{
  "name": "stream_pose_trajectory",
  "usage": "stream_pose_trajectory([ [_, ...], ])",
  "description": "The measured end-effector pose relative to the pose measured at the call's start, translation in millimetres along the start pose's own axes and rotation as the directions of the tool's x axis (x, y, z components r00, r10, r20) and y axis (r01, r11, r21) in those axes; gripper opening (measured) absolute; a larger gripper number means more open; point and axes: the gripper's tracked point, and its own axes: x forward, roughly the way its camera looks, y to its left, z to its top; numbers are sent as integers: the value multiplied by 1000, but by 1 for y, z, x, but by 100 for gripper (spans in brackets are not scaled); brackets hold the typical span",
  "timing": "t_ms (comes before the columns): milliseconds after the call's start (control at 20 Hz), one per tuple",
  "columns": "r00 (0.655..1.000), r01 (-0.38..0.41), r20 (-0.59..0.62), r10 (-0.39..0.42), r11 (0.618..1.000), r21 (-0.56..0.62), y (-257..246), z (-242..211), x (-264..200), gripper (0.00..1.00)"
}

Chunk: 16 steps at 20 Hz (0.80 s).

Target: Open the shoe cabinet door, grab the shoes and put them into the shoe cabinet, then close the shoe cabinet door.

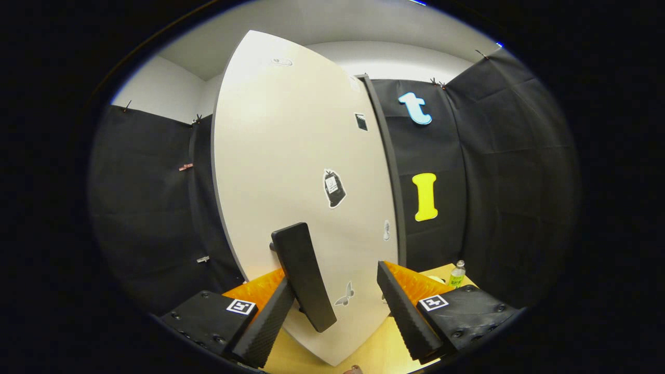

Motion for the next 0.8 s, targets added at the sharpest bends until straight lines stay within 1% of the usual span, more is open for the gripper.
stream_pose_trajectory([
  [250,996,-89,8,89,996,-22,62,-8,23,98],
  [350,994,-111,13,112,994,-16,77,-9,29,98],
  [600,992,-128,7,128,992,-16,92,-12,39,98],
  [800,993,-116,11,117,992,-42,90,-9,40,98],
])
